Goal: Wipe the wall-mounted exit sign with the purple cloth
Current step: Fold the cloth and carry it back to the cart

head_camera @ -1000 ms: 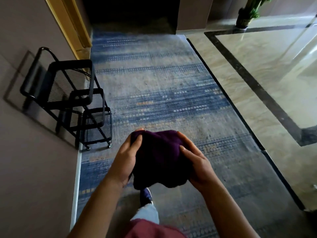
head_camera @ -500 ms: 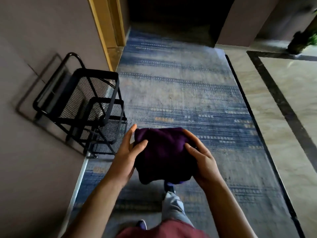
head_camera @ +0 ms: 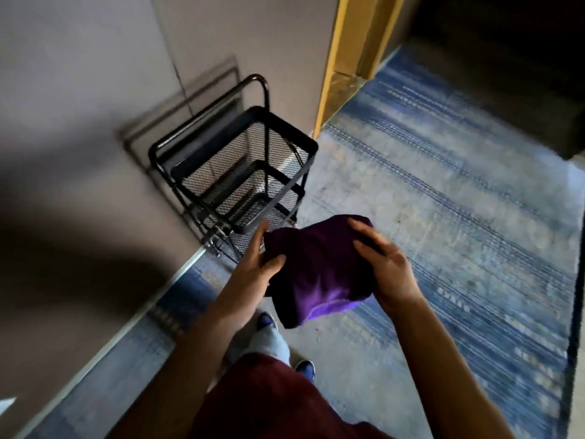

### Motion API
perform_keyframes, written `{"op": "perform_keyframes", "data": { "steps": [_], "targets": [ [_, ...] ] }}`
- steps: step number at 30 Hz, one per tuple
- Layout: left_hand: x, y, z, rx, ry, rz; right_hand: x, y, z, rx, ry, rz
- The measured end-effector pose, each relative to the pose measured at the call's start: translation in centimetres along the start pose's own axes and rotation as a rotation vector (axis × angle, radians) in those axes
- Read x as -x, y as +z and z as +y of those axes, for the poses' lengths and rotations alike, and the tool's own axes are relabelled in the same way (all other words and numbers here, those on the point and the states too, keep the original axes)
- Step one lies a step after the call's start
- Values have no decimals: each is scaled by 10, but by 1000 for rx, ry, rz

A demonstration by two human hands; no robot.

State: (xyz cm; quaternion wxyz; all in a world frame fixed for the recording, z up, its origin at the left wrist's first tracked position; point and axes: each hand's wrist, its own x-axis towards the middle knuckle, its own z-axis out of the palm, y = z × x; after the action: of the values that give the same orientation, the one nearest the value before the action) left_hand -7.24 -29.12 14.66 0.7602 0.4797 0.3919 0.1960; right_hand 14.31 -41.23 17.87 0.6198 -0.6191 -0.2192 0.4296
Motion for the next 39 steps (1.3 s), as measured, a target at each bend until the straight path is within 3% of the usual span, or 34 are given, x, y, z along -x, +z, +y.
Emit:
{"op": "perform_keyframes", "data": {
  "steps": [8, 13, 20, 24, 33, 39],
  "targets": [
    [-91, -48, 23, 47, 54, 196, -120, 41, -3, 262, 45, -43],
    [-132, -60, 57, 115, 46, 299, -197, 71, -36, 397, -42, -119],
    [-189, -78, 89, -104, 142, 459, -299, 114, -43, 634, -85, -198],
    [-215, -88, 95, -123, 176, 481, -348, 127, -33, 783, -90, -331],
    [-276, -118, 70, -89, -17, 658, -446, 148, 19, 939, -52, -600],
    [-306, -114, 38, -106, -232, 709, -474, 151, 58, 1068, 6, -621]
  ]
}}
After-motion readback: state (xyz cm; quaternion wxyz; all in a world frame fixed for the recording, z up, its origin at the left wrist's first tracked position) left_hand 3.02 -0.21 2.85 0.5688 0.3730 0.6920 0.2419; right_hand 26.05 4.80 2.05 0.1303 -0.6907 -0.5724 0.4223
